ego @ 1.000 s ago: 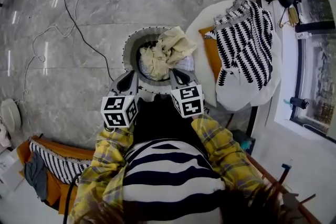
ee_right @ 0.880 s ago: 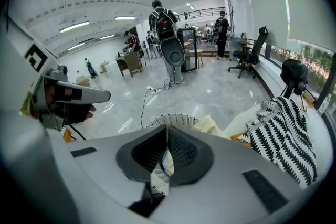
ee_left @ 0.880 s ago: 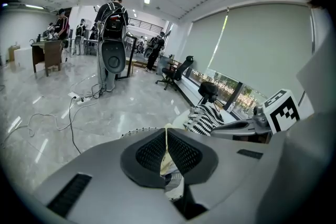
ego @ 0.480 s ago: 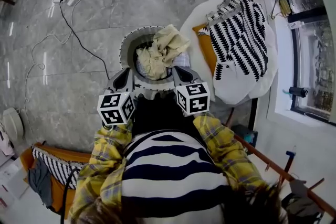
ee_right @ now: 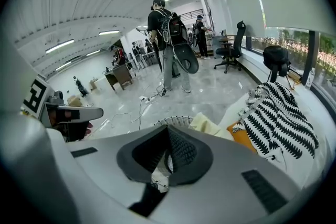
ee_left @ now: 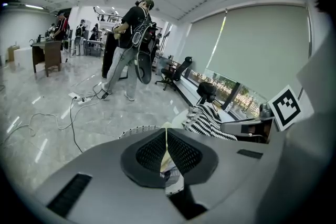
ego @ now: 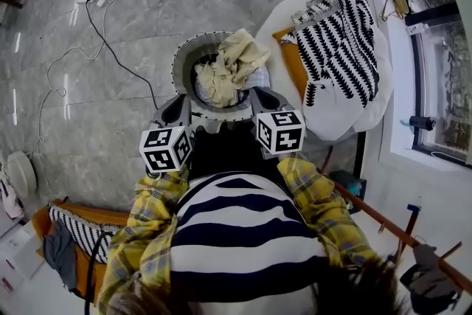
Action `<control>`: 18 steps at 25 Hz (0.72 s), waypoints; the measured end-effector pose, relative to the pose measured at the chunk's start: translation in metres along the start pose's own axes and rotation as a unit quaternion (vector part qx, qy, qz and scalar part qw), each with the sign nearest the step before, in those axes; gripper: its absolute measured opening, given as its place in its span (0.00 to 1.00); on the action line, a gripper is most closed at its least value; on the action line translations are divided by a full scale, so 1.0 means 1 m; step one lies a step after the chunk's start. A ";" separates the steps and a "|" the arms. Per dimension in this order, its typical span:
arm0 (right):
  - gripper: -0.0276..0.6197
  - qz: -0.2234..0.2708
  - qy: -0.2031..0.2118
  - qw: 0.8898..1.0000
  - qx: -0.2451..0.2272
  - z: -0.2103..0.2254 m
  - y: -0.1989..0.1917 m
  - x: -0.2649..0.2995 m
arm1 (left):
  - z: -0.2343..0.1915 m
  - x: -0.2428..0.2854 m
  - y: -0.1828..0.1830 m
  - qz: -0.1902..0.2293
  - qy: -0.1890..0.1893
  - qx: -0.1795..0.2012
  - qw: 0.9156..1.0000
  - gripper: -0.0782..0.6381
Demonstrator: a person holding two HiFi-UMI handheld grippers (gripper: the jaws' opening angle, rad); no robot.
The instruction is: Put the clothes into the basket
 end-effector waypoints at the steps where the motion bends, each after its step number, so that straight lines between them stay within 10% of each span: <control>1: 0.08 0.000 -0.001 1.000 0.000 -0.001 0.000 0.000 | -0.002 0.000 0.000 -0.001 0.001 0.000 1.000 0.14; 18: 0.08 -0.013 0.000 1.000 0.021 0.004 0.001 -0.001 | -0.005 0.006 -0.002 -0.012 0.003 -0.004 1.000 0.14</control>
Point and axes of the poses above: the fingertips, and each gripper's own axes: x forward along the fingers, z to its right, y out of its top, the point moved 8 cm from there along -x, backward along the fingers, and after that the axes turned 1 degree about z, right-handed, at the moved point
